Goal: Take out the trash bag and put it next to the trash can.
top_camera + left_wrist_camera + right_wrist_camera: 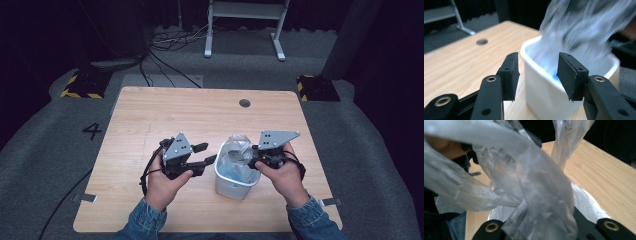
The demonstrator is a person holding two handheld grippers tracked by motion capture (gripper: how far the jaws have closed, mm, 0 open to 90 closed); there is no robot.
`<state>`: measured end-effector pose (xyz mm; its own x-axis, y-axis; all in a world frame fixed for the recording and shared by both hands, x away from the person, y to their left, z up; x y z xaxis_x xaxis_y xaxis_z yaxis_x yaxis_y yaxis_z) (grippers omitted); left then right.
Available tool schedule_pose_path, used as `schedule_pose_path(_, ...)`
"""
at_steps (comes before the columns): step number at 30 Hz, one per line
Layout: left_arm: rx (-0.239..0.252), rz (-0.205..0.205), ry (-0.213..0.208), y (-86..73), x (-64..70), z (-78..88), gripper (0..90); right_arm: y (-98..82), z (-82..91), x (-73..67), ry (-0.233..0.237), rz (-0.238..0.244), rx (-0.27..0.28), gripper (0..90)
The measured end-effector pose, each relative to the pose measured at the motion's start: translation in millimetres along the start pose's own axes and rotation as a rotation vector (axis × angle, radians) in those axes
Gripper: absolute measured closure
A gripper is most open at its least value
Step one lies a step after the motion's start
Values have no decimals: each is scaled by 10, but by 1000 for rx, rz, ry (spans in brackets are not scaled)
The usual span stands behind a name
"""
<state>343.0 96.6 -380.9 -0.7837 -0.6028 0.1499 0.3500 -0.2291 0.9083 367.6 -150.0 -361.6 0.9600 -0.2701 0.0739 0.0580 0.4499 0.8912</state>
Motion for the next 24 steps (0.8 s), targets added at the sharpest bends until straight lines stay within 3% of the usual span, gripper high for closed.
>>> schedule_pose_path(8,-45,-15,-39,-111,65,-28,560,111,50,36,-16,10,30,892)
schedule_pose_path(24,-56,-39,-91,-124,211,-28,586,410,251,67,-64,55,72,892)
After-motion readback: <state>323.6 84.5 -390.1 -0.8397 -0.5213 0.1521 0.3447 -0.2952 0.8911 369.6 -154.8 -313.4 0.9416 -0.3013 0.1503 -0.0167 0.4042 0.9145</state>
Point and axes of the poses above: each handheld gripper's, and its own axes: z roughly backward along the jaws, y roughly out of its top, x roughly to its right, the point moved 2 cm from there along -z, roughly forward along the jaws, and after that the axes turned 6 degrees about z, right-handed, at the moved point
